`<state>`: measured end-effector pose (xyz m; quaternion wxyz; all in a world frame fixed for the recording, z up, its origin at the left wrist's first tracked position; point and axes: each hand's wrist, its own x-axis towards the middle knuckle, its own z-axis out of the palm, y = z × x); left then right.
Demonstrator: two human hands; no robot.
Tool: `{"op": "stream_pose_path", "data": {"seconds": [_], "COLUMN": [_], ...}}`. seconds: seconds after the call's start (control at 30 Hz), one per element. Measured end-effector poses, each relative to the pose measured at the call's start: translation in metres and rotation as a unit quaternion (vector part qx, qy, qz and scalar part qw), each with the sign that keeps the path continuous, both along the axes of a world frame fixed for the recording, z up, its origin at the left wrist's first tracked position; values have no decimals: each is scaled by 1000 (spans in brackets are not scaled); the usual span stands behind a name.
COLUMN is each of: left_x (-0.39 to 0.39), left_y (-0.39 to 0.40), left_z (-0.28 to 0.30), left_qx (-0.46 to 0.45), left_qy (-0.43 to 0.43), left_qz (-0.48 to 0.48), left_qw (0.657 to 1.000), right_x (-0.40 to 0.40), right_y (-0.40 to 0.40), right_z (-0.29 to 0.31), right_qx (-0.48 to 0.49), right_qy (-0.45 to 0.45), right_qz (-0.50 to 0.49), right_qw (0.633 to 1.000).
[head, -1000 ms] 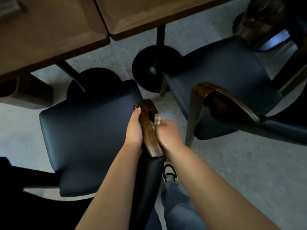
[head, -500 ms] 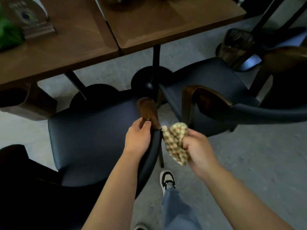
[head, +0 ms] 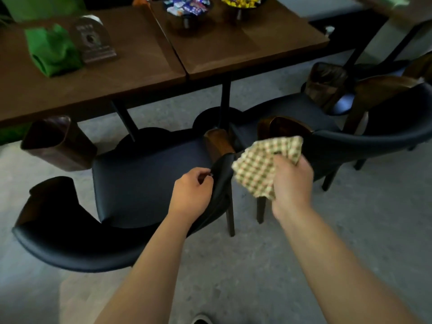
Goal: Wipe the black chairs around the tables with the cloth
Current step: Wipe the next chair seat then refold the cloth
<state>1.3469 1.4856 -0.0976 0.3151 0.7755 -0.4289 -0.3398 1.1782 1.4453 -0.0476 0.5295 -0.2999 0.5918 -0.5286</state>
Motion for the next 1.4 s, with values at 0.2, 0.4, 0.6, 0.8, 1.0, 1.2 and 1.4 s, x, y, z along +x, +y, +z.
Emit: {"op": "stream_pose_path", "data": {"seconds": [0.2,0.4,0.6,0.8,1.0,1.2,1.4], "left_x": [0,53,108,104,108,111,118], "left_y": [4,61,112,121,119,118,122], "left_z": [-2,13,20,18,14,11,11], "left_qx": [-58,43,50,-90,-118,-139,-132], "left_qy": [-42,-222,-244,-256,-233,-225,-146], "left_qz": [54,-117,-112,-12,-25,-30,-29], "left_qw": [996,967,962,962,965,964,980], "right_x": [27,30,37,43,53,71,115], "right_y": [-53,-52,-31,-23,14,60,117], "right_z": [-46,-62,-61,-62,-60,-55,-62], "right_qx": [-238,-200,-261,-281,-305,-290,-280], "right_qy": [469,426,404,423,464,512,510], "right_qz": [349,436,383,365,366,310,175], "right_qw": [775,767,789,780,747,747,794]}}
